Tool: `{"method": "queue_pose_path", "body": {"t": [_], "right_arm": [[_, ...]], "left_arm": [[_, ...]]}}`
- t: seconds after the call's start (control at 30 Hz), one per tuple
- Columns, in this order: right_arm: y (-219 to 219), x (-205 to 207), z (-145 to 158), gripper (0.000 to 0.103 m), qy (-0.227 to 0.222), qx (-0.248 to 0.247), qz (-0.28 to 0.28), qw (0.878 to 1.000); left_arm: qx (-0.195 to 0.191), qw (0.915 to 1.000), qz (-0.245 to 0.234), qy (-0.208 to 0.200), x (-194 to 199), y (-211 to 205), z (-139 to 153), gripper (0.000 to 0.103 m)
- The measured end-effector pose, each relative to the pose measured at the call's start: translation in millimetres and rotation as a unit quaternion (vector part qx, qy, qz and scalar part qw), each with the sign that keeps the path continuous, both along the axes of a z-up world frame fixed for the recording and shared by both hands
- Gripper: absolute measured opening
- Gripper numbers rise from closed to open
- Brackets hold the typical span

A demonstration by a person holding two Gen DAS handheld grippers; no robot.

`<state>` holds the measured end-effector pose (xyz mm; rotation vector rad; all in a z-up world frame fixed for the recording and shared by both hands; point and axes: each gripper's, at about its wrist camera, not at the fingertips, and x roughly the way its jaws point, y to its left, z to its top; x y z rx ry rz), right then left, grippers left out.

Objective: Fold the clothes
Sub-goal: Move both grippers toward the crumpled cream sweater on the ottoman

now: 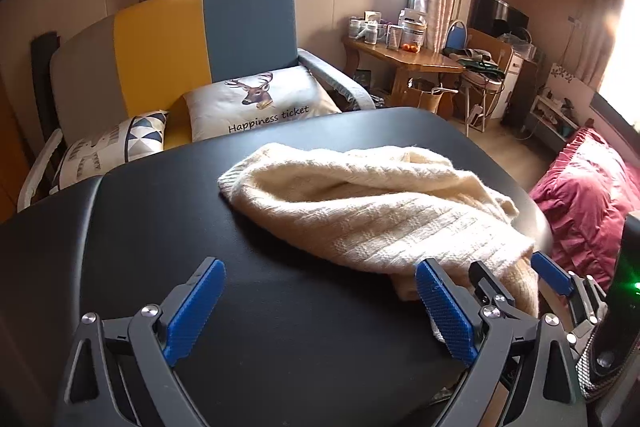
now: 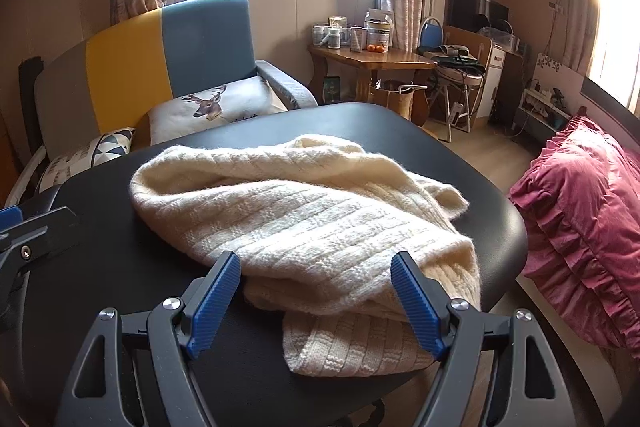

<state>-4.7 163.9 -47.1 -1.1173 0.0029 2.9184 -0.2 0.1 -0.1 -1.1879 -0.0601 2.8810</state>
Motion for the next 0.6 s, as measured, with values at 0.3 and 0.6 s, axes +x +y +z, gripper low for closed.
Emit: {"method": "queue_pose_path", "body": {"t": [0.3, 0.6], "right_arm": [[6, 2, -4, 0.079, 0.001, -0.002, -0.004, 1.0], [-1, 0, 1, 0.079, 0.001, 0.011, -0.004, 1.0]], "left_arm": [[-0.006, 1.0, 0.002, -0.004, 4, -4, -5, 0.098], [0.046, 0.9987, -0.007, -0.02, 11, -22, -27, 0.103]]}}
